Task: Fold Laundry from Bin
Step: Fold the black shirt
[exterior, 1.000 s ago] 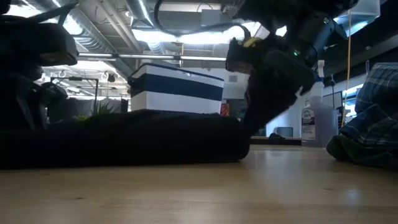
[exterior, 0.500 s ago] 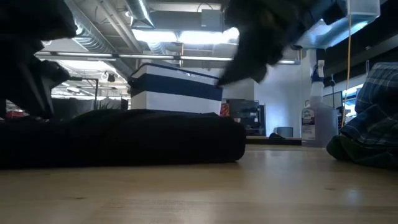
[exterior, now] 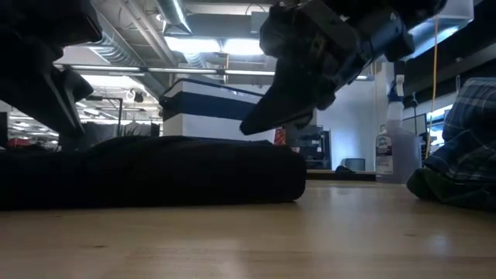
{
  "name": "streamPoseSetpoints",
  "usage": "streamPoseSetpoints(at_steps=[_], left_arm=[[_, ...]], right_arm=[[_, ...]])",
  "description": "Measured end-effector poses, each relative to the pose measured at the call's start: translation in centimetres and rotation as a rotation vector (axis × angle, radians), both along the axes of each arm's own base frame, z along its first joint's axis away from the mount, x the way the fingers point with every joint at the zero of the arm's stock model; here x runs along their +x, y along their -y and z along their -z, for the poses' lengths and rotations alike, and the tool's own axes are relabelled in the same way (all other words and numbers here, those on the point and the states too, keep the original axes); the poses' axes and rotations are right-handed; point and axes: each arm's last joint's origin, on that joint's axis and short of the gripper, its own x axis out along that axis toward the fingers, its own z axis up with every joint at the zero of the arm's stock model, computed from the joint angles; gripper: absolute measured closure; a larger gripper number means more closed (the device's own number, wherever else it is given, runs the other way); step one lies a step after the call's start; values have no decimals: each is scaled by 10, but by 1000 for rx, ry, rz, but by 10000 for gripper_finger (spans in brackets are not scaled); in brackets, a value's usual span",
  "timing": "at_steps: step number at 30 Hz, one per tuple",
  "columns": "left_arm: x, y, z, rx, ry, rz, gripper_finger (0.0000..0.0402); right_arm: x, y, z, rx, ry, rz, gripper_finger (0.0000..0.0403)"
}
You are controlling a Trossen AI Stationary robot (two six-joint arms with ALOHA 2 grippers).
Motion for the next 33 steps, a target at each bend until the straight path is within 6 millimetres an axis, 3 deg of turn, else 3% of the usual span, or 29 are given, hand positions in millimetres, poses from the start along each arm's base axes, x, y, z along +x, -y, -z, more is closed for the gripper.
streamPoseSetpoints(at_steps=[4, 10, 19, 23, 28, 33], left_arm=[[0, 1, 2, -13, -14, -4, 342], [-4, 3, 6, -64, -102, 43, 342], [-16, -4, 12, -20, -225, -18, 342], [-9, 0, 2, -30, -144, -44, 342], [8, 17, -19, -58, 33, 47, 342], [14, 31, 6, -59, -11, 85, 342]], right_arm=[[5, -2, 15, 32, -13, -22, 402], [-4, 1, 38, 10, -201, 55, 403], [-8, 2, 36, 13, -249, 53, 403], [-7, 1, 36, 16, -249, 50, 403], [-7, 1, 36, 21, -240, 50, 403], [-5, 1, 35, 29, -224, 47, 403]])
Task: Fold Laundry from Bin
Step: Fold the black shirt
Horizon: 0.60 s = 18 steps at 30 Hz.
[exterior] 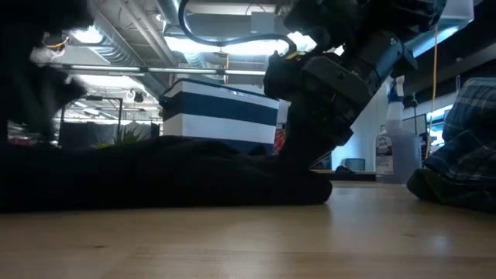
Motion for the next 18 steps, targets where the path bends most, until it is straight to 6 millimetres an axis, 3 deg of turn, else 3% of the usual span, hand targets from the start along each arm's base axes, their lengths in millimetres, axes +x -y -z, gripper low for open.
streamPoseSetpoints(at_steps=[5, 13, 18], left_arm=[[1, 4, 32, 4, -140, -20, 342], [-5, 1, 29, 9, -210, -9, 342], [-14, -6, 26, 40, -287, -24, 342]], right_arm=[[0, 0, 0, 11, -1, -10, 403], [-11, 2, 6, -6, -157, -4, 403], [-16, 3, -1, -5, -175, -9, 403]])
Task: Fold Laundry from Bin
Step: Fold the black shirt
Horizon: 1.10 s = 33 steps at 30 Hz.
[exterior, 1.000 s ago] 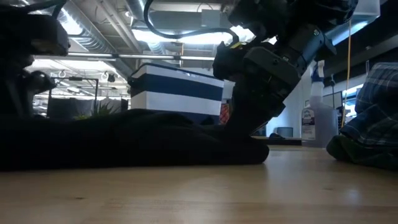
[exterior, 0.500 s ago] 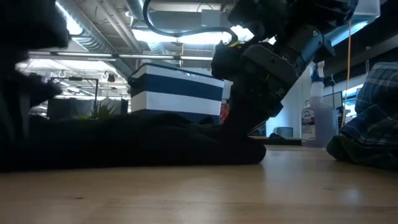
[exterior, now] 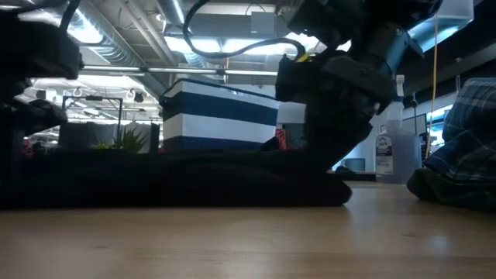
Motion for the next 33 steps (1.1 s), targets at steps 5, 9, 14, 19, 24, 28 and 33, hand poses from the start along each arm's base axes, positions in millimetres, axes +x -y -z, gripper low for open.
streamPoseSetpoints(at_steps=[5, 9, 14, 19, 24, 28, 33], left_arm=[[-4, -3, -3, 7, -27, -1, 342], [-4, -4, -9, 3, -2, -2, 342], [-4, -5, -24, -14, 45, -5, 342], [-5, -6, -46, -26, 106, -14, 342], [-7, -10, -69, 20, 180, -22, 342], [-2, -11, -78, 96, 305, -33, 342], [15, -8, -74, 131, 386, -4, 342]], right_arm=[[-10, 3, -14, -8, -25, -2, 403], [-12, 3, -22, 20, -10, -16, 403], [-13, 1, -28, 89, -13, -55, 403], [-9, -1, -36, 104, 16, -89, 403], [1, -4, -58, 102, 88, -150, 403], [8, 1, -71, -13, 139, -122, 403], [15, 34, -73, -169, 143, 30, 403]])
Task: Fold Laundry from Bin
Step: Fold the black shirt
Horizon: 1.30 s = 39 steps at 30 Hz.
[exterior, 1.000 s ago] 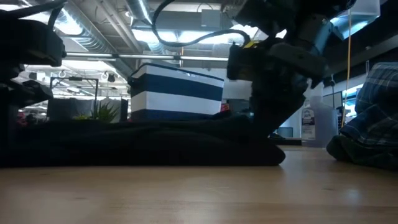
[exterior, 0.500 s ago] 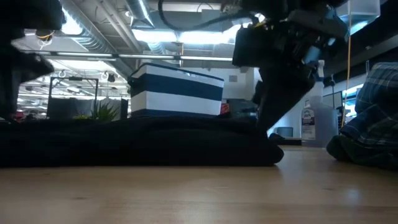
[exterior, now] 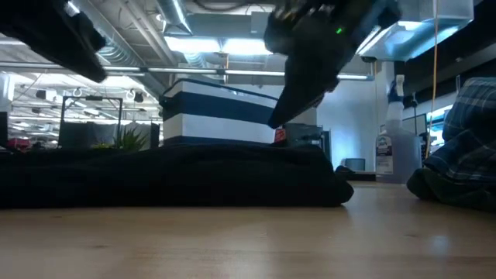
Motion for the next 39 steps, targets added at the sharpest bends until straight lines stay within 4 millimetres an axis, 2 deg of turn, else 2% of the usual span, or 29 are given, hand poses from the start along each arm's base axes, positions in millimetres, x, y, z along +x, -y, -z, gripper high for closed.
streamPoseSetpoints(at_steps=[6, 9, 16, 20, 24, 27, 30, 39], left_arm=[[19, 3, 27, 11, -33, 11, 342], [25, 3, 42, 7, -87, 17, 342], [28, 4, 63, 1, -188, 42, 342], [28, 5, 65, -11, -207, 54, 342], [28, 5, 65, -17, -209, 58, 342], [28, 5, 65, -18, -209, 58, 342], [27, 5, 60, -24, -196, 64, 342], [23, -2, 29, 43, -53, 52, 342]], right_arm=[[7, 45, 4, -35, -3, 100, 403], [10, 61, 16, -19, -45, 113, 403], [8, 80, 37, -84, -149, 197, 403], [6, 92, 34, -153, -150, 279, 403], [4, 102, 28, -147, -132, 299, 403], [5, 100, 26, -102, -125, 243, 403], [6, 88, 21, -36, -96, 141, 403], [5, 20, -7, -15, 46, -54, 403]])
